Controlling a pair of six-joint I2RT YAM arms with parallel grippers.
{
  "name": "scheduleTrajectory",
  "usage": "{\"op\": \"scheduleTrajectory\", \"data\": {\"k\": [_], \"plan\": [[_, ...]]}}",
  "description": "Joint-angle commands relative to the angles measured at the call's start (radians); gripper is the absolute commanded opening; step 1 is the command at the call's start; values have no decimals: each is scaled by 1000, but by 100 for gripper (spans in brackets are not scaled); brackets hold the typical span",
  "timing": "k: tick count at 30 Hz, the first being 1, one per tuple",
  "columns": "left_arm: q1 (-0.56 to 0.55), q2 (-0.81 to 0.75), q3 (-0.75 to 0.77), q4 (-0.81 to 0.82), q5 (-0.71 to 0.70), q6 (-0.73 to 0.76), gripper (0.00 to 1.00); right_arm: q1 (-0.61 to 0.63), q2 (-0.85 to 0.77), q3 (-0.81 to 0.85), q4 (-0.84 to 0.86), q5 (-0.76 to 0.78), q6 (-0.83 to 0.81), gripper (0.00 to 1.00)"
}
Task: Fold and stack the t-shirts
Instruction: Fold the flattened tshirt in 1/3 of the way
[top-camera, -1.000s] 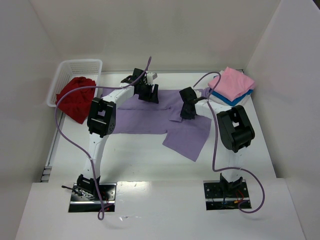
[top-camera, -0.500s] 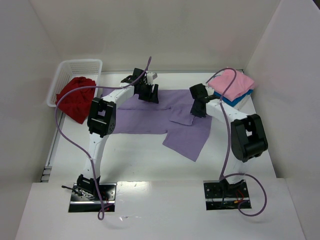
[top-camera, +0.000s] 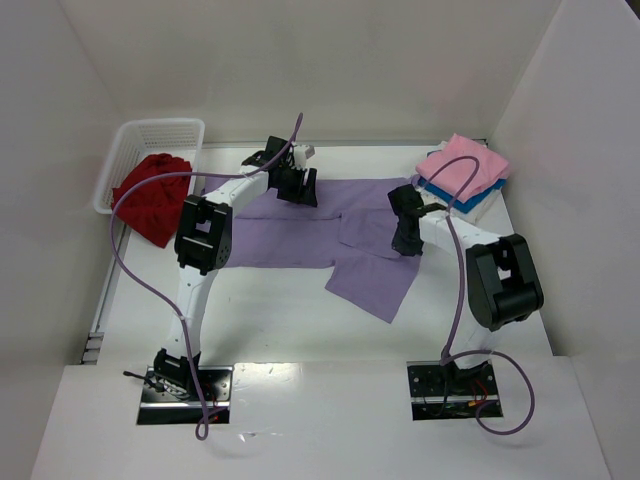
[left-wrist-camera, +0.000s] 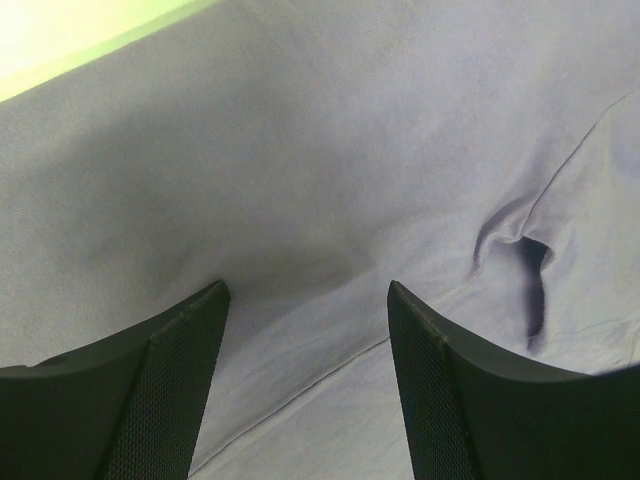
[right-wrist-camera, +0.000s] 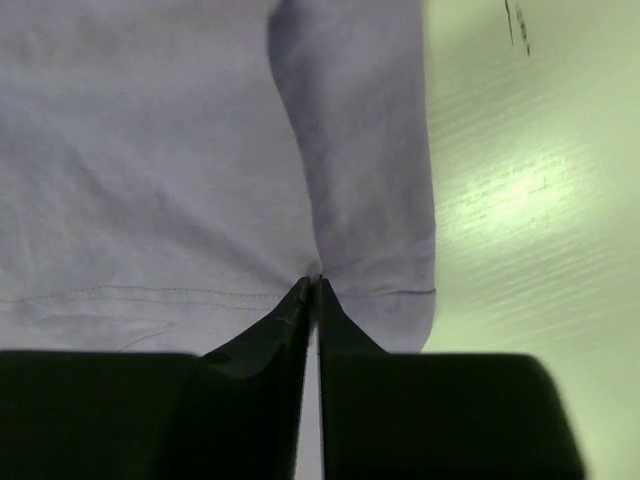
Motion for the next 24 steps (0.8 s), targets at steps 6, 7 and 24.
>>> {"op": "scheduleTrajectory", "data": {"k": [6, 7, 24], "plan": [[-2, 96, -26, -77, -8, 23, 74, 7, -109, 25, -55, -8, 24, 50], [-2, 96, -26, -77, -8, 23, 74, 7, -135, 39, -55, -8, 24, 54], [133, -527, -487, 95, -83, -132, 98, -2, -381, -180, 52, -159, 147, 100]]}}
